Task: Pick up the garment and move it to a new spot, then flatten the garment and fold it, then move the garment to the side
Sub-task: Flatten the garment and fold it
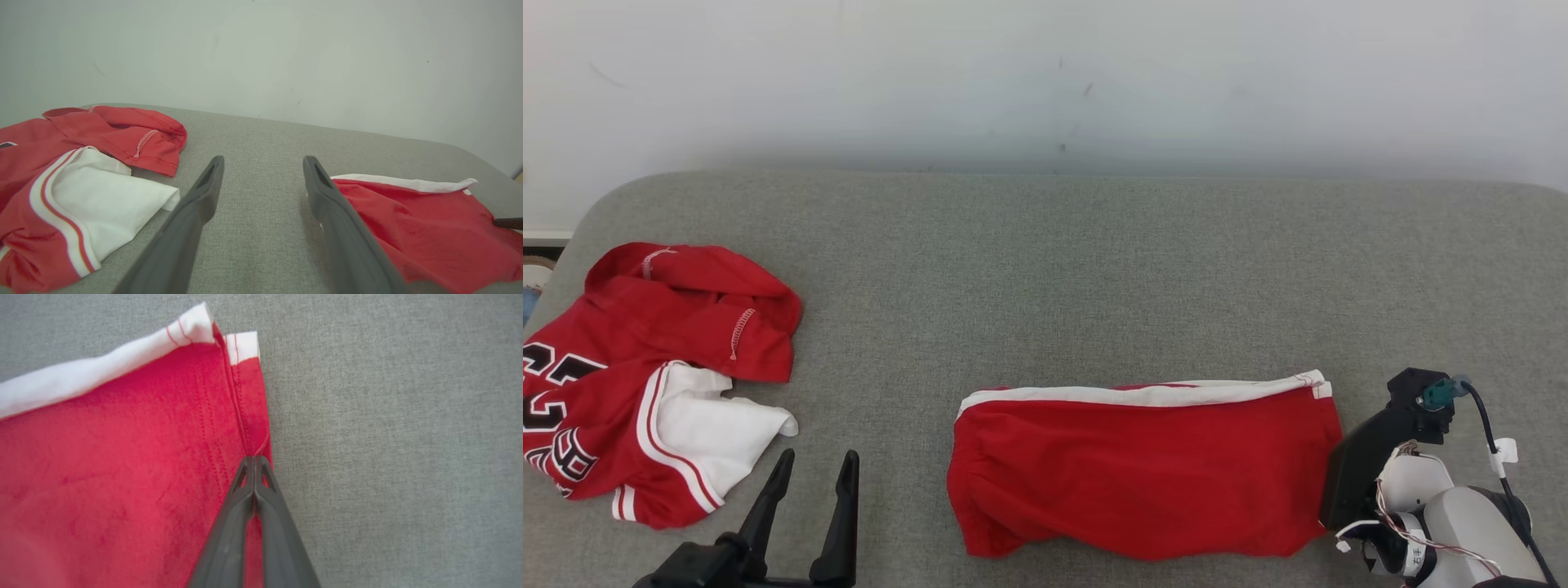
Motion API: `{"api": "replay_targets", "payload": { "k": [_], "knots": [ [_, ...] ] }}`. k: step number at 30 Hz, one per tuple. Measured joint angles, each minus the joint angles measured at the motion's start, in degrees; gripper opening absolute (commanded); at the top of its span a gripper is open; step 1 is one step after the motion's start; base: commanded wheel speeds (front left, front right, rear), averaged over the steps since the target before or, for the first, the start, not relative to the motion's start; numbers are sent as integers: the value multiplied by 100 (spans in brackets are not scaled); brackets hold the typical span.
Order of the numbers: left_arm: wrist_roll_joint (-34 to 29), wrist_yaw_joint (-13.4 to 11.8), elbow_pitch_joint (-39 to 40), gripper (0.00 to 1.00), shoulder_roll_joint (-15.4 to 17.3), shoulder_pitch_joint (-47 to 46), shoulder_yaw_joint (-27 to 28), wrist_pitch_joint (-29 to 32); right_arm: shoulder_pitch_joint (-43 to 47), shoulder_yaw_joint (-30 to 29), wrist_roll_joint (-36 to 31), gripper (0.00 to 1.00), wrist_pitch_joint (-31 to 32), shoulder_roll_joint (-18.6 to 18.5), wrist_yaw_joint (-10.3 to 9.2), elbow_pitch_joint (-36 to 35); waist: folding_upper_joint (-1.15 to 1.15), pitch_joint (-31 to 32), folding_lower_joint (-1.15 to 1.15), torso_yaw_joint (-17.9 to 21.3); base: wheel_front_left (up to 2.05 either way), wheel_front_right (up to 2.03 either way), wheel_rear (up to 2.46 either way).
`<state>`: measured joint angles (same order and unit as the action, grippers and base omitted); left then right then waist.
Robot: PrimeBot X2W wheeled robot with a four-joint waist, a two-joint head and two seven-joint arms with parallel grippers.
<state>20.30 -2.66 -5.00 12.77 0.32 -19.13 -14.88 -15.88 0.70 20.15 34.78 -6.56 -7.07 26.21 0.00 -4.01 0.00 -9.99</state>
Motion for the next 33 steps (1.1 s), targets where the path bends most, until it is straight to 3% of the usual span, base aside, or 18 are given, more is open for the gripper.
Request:
{"api": "replay_targets", "payload": {
  "k": [8,9,10,27,29,32,33],
  "knots": [
    [-26,40,-8,100,-18,-51,45,0,-93,-82,-1,0,62,-62,0,18,0,-46,0,-13,0,0,0],
    [-26,70,-11,100,-22,-53,48,0,-110,-91,-2,18,62,-62,0,19,0,-55,0,-15,0,0,0],
    [-26,71,-12,100,-27,-55,48,0,-116,-94,-10,100,64,-63,-1,20,0,-61,0,-17,0,0,0],
    [-68,218,-83,100,-126,-193,48,0,-236,-143,-60,100,112,-65,-5,69,0,-190,0,-114,0,0,0],
    [-68,218,-102,100,-133,-193,71,0,-274,-138,-60,40,130,-54,-7,123,0,-208,0,-143,0,0,0],
    [-68,219,-122,100,-140,-193,85,0,-325,-132,-60,3,156,-37,-7,159,0,-218,0,-169,0,0,0],
    [-68,222,-136,100,-145,-194,85,0,-335,-132,-60,0,156,-31,-5,177,0,-217,-1,-175,0,0,0]
  ]
}}
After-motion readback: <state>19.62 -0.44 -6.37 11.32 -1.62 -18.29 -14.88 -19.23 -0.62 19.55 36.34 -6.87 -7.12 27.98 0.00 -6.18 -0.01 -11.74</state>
